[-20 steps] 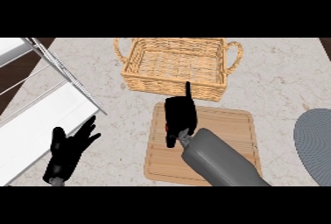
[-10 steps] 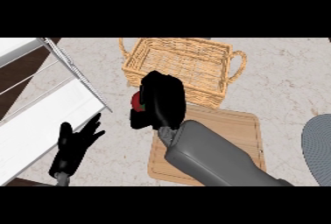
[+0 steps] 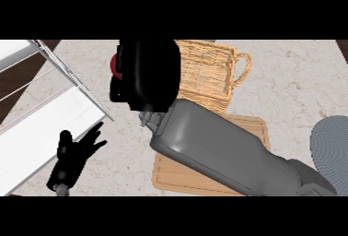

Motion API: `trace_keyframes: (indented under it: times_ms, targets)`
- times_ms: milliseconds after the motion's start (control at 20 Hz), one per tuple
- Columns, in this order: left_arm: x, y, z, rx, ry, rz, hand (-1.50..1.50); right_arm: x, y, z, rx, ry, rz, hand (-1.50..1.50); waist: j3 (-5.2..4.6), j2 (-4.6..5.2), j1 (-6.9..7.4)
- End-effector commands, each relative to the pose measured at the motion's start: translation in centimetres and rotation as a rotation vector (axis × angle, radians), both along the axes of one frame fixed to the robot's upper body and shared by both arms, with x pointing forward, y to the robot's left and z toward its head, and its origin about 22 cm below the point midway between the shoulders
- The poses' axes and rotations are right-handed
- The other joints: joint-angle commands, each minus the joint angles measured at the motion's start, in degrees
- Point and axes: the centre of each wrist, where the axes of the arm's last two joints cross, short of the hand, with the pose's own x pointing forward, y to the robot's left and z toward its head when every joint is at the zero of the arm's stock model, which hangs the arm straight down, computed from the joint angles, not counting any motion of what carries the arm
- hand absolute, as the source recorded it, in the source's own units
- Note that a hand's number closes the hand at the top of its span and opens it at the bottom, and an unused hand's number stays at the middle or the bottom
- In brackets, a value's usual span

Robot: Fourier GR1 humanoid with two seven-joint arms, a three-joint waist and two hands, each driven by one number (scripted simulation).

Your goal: Pick the tomato from the cutting board and place it in the basket

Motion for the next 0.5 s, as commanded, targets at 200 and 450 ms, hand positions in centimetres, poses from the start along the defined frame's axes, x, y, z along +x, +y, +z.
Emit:
trace_keyframes:
  times_ms: [200, 450]
  targets:
    - [-0.6, 0.2, -0.8, 0.003, 0.049, 0.048, 0.0, 0.8, 2.4, 7.0, 0.197, 0.027, -0.209, 1.5, -0.4, 0.12, -1.85]
    - [-1.8, 0.7, -1.7, -0.007, 0.047, 0.063, 0.0, 2.8, 2.6, 7.7, 0.196, 0.051, -0.272, 1.5, -0.35, 0.59, -2.88]
